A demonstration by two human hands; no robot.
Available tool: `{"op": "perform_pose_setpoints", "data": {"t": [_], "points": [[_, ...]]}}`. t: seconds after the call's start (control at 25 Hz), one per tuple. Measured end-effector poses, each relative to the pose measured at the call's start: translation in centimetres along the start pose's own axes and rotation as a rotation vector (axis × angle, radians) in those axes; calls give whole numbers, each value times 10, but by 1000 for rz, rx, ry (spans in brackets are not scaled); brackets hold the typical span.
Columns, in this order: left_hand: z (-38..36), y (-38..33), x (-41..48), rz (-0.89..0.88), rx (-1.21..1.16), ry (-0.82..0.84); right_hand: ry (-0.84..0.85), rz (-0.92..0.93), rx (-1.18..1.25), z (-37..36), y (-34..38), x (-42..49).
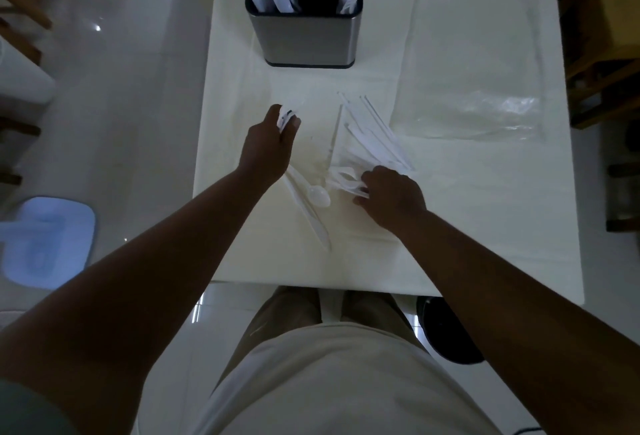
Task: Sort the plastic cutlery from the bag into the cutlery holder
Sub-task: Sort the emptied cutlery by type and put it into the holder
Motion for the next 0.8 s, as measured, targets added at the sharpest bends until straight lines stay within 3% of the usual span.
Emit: {"op": "perform_pose_setpoints", "data": {"t": [0.08, 0.28, 0.48, 0.6, 0.8], "points": [[-3, 10, -4, 93, -160, -10, -13, 14, 0, 0, -3, -4], [-14, 23, -16, 292, -431, 19, 134, -86, 188, 8, -24, -8], [-38, -6, -28, 345, -602, 150, 242, -249, 674, 15, -42, -7], [-56, -30, -37, 347, -746, 233, 343, -256, 1016, 18, -37, -11], [-71, -50, -38, 360, -933, 265, 376, -194, 1096, 33, -23, -16]]}}
Point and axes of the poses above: each hand's wrist, its own x-axis towards the middle knuckle, its own z-axis out of the back of the hand, y = z × x, the point moved 8 cm from there along x, towards the middle knuckle, and after that the axes turned 13 degrees about -z, right-handed, at the moved point
